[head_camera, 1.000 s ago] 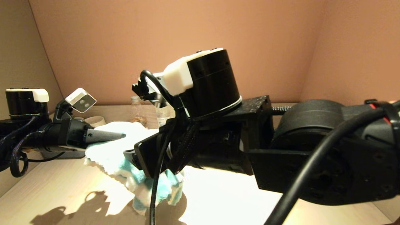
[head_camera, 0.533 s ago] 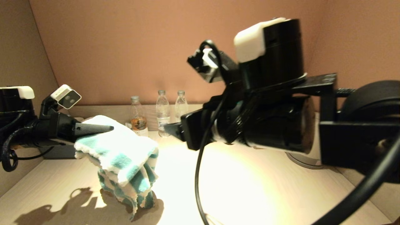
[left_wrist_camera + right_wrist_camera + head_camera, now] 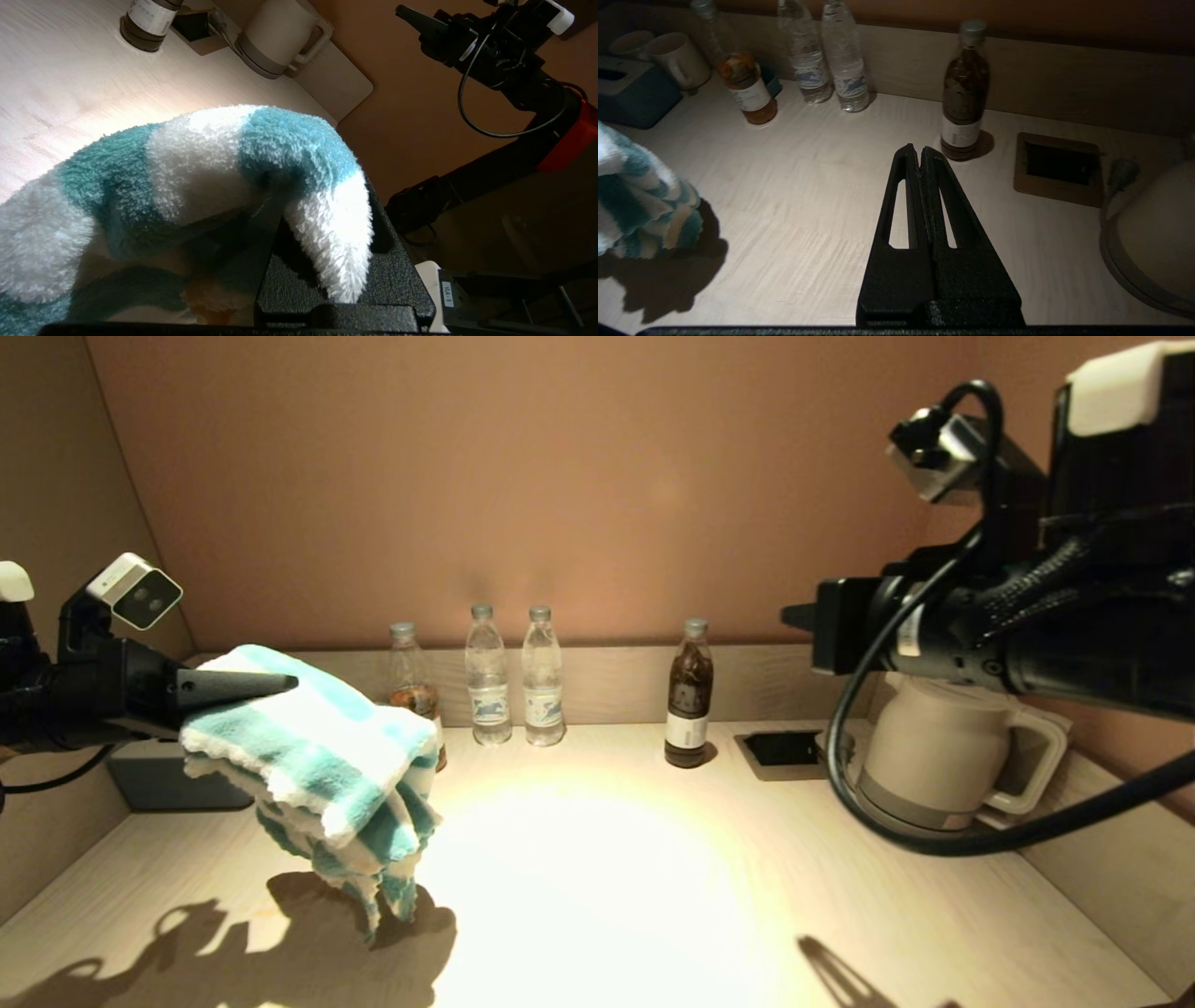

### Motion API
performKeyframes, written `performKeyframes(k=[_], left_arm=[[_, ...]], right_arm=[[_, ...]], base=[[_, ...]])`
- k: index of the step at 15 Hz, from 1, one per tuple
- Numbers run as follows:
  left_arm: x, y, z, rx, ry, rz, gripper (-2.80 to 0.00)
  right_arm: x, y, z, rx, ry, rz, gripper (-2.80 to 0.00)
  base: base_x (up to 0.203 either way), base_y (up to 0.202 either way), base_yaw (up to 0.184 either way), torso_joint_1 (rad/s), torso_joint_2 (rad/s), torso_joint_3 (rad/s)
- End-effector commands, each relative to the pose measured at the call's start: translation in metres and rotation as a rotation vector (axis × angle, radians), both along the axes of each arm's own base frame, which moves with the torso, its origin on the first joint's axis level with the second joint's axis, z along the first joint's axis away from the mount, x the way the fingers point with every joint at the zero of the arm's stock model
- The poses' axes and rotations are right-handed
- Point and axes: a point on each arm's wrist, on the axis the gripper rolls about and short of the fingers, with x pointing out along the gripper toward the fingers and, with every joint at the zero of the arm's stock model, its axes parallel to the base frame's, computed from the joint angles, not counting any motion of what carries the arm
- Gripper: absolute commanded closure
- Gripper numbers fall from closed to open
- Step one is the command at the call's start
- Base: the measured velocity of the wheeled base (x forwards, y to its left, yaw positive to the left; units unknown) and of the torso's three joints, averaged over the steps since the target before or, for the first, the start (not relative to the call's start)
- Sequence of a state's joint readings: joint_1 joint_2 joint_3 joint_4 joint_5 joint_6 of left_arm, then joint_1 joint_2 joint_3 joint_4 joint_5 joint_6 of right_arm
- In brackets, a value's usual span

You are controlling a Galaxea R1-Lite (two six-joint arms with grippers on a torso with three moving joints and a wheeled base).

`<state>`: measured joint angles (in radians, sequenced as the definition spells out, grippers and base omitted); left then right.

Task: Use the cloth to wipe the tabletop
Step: Sweep the stains on the table

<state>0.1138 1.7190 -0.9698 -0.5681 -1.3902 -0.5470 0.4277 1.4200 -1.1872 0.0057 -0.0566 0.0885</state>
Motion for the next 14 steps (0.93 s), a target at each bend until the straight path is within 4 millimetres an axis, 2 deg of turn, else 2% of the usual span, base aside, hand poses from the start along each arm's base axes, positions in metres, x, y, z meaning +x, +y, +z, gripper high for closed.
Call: performKeyframes(k=[1, 3, 4, 9, 11, 14], left_arm=[[-0.011, 0.006, 0.015, 0.002, -0.037, 0.029, 0.00], [-0.017, 0.007, 0.025, -0.003, -0.038, 0.050, 0.00], [-0.021, 0.007, 0.032, -0.001, -0.053, 0.067, 0.00], [-0.023, 0.007, 0.036, 0.001, -0.070, 0.073, 0.00], [-0.023, 0.007, 0.036, 0.001, -0.067, 0.072, 0.00], [-0.024, 0.007, 0.037, 0.002, -0.072, 0.072, 0.00]], right_arm=[[-0.012, -0.049, 0.006, 0.000, -0.044, -0.255, 0.00], [-0.037, -0.077, 0.014, 0.008, -0.100, -0.407, 0.00], [-0.055, -0.084, 0.019, 0.016, -0.142, -0.452, 0.00], [-0.135, -0.099, 0.020, 0.018, -0.292, -0.628, 0.00], [-0.158, -0.101, 0.011, 0.000, -0.323, -0.652, 0.00], [-0.186, -0.105, -0.012, -0.064, -0.340, -0.680, 0.00]], base=[[0.000, 0.000, 0.000, 0.000, 0.00, 0.000], [0.000, 0.000, 0.000, 0.000, 0.00, 0.000], [0.000, 0.000, 0.000, 0.000, 0.00, 0.000], [0.000, 0.000, 0.000, 0.000, 0.00, 0.000], [0.000, 0.000, 0.000, 0.000, 0.00, 0.000], [0.000, 0.000, 0.000, 0.000, 0.00, 0.000]])
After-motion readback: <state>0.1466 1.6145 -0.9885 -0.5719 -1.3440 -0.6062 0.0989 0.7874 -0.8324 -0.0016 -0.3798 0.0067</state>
